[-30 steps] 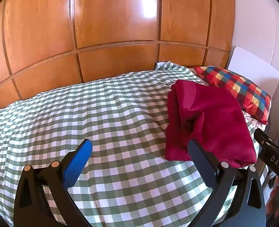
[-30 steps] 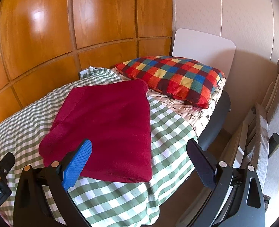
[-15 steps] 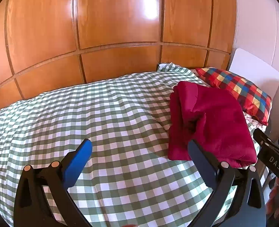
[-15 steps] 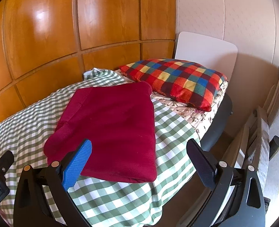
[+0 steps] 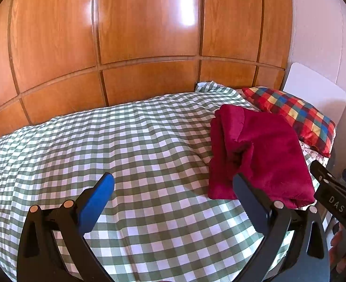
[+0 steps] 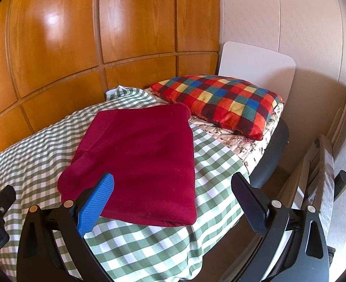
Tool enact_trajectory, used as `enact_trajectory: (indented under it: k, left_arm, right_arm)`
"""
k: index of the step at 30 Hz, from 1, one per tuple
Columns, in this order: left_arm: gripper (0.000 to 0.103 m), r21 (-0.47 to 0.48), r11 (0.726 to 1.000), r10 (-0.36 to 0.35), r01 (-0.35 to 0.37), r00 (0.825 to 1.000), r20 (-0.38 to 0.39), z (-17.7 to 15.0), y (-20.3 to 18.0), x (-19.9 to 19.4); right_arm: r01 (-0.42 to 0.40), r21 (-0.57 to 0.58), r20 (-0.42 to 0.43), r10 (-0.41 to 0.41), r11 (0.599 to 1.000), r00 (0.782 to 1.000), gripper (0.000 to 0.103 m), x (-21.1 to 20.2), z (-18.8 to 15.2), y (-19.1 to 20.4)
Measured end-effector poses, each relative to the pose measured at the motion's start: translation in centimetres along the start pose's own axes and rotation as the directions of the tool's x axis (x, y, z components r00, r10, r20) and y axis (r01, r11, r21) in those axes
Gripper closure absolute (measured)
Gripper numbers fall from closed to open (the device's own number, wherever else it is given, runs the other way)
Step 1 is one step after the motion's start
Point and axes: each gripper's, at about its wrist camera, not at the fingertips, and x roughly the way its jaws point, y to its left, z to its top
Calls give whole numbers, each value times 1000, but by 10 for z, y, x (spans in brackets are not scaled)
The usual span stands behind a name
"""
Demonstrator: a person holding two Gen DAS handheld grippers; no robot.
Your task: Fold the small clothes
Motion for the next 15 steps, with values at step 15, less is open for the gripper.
enact_trajectory:
  k: [15]
  left_arm:
    - [2, -3, 1000, 9, -9, 1000, -15, -3, 4, 3]
  right_arm:
    - [-7, -8, -7, 7, 1000, 1000, 4, 1, -3, 4]
